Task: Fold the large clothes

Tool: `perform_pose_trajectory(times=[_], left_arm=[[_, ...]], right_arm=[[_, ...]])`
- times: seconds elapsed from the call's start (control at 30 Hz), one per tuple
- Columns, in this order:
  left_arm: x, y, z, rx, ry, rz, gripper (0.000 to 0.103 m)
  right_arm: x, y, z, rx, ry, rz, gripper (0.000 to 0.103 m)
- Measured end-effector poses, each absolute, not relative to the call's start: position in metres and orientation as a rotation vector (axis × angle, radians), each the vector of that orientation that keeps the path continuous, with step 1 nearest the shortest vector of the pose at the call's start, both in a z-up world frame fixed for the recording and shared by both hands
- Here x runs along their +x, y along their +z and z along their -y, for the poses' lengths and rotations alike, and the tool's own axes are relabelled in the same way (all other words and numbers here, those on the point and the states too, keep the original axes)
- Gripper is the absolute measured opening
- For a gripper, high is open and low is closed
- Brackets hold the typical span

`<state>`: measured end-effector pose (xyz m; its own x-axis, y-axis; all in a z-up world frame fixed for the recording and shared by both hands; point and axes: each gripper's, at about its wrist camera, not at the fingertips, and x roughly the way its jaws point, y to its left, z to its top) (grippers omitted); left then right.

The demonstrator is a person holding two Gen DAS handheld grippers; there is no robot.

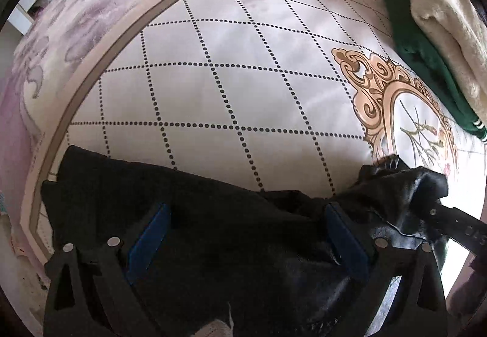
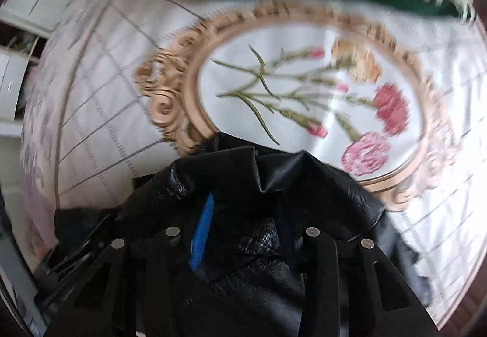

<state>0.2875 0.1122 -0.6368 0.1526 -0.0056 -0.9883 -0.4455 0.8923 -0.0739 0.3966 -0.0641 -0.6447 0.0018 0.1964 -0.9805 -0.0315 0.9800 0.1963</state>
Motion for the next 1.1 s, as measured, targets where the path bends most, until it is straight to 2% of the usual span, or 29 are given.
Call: perform_pose_trajectory(times=[0.2, 0.37, 0.4, 0.43, 0.47, 0.5, 0.57, 0.73, 0.83, 0.97, 1.0, 1.03, 1.1], left_arm=[[0.291, -0.641, -0.12, -0.387, 0.347, -1.406, 0.103], [0.279, -0.59, -0.128, -0.394, 0.363, -1.349, 0.103], [0.274, -0.576, -0.129, -0.395, 0.362, -1.33, 0.103], [0.269, -0.562, -0.13, -0.399, 0.355, -1.314, 0.103], [0.265, -0.55, -0.13, -0.403, 0.338, -1.307, 0.103], [0.26, -0.541, -0.128, -0.399, 0.319, -1.311, 0.103], [0.252, -0.537, -0.118, -0.376, 0.294, -1.341, 0.103], [0.246, -0.571, -0.092, -0.351, 0.278, -1.437, 0.103], [0.246, -0.612, -0.082, -0.326, 0.296, -1.495, 0.103], [0.247, -0.636, -0.081, -0.356, 0.297, -1.508, 0.103], [0.247, -0.637, -0.08, -0.35, 0.295, -1.507, 0.103], [0.248, -0.639, -0.08, -0.341, 0.293, -1.507, 0.103], [0.248, -0.641, -0.079, -0.336, 0.288, -1.508, 0.103]], right_arm=[[0.402, -0.66, 0.068, 0.131, 0.195, -1.607, 0.042], [0.408, -0.647, 0.09, 0.246, 0.247, -1.613, 0.045], [0.401, -0.632, 0.103, 0.29, 0.27, -1.562, 0.048], [0.392, -0.617, 0.117, 0.317, 0.291, -1.515, 0.058], [0.384, -0.607, 0.126, 0.337, 0.306, -1.481, 0.063], [0.371, -0.592, 0.14, 0.372, 0.32, -1.434, 0.066], [0.351, -0.577, 0.168, 0.417, 0.297, -1.419, 0.066], [0.283, -0.579, 0.257, 0.602, 0.09, -1.473, 0.066], [0.25, -0.618, 0.291, 0.712, 0.023, -1.495, 0.066], [0.22, -0.686, 0.309, 0.911, 0.036, -1.492, 0.067], [0.218, -0.697, 0.305, 0.947, 0.046, -1.469, 0.077], [0.219, -0.704, 0.306, 1.008, 0.07, -1.419, 0.094], [0.221, -0.705, 0.306, 1.069, 0.132, -1.336, 0.097]])
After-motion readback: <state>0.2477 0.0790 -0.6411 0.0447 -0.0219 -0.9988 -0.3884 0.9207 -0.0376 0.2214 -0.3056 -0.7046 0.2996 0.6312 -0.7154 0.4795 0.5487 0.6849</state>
